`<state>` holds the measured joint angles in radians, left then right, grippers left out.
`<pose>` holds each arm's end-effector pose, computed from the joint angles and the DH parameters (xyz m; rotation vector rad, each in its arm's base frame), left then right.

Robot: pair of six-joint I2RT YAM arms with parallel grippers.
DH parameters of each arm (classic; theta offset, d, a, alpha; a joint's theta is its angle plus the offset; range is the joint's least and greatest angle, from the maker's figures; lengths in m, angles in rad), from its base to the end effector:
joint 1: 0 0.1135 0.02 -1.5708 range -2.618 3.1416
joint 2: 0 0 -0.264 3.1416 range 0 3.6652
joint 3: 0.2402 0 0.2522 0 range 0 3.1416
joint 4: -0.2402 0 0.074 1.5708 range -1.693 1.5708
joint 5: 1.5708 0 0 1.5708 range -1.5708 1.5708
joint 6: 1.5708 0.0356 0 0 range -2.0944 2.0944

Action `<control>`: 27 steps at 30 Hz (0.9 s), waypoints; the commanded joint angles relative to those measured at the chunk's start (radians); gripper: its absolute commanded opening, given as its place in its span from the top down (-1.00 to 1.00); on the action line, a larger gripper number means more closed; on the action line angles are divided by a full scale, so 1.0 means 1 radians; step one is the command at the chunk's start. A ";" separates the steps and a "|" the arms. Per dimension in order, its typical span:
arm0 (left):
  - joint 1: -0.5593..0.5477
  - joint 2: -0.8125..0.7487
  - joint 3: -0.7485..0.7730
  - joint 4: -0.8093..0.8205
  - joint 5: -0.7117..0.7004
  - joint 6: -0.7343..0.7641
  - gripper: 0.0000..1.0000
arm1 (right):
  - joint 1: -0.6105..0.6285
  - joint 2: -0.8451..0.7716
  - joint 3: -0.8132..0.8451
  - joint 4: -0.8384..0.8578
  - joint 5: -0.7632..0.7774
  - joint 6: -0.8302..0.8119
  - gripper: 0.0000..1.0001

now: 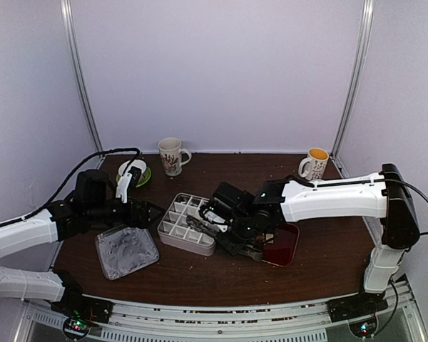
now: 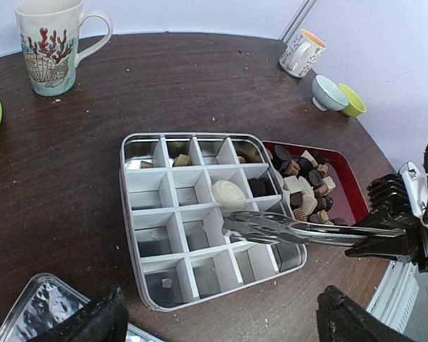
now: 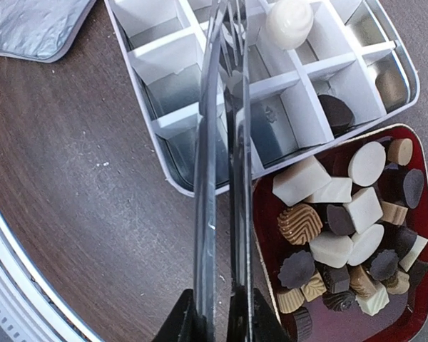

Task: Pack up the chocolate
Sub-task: Adjust the fake chocolate in the empty pocket of the box.

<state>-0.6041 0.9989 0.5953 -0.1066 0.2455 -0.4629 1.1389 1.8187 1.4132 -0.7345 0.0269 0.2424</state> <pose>0.1767 -0.1325 0.2415 0.3122 2.1712 -0.8847 0.1596 0.3441 0.2284 -1.1934 2.5005 0.3574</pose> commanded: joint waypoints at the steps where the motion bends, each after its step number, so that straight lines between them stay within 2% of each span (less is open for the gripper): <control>1: -0.006 -0.005 0.023 0.018 -0.006 0.009 -0.89 | -0.004 0.001 0.013 -0.011 0.036 0.016 0.54; 14: -0.005 0.004 0.027 0.024 -0.003 0.010 -0.90 | -0.024 -0.001 0.008 -0.017 0.058 0.031 0.47; 15: -0.005 0.006 0.028 0.024 -0.003 0.010 -0.90 | -0.026 0.000 0.009 -0.017 0.058 0.031 0.41; 17: -0.005 0.007 0.030 0.024 -0.003 0.010 -0.90 | -0.025 0.001 0.012 -0.016 0.057 0.028 0.14; 19: -0.006 0.009 0.031 0.024 -0.003 0.010 -0.90 | -0.026 -0.001 0.012 -0.015 0.055 0.027 0.09; 27: -0.005 0.013 0.036 0.022 -0.002 0.012 -0.90 | -0.026 -0.020 0.009 -0.006 0.060 0.023 0.46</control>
<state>-0.6041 1.0065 0.5968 -0.1070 0.2455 -0.4625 1.1152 1.8240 1.4136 -0.7490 0.0605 0.2638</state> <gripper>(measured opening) 0.949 0.287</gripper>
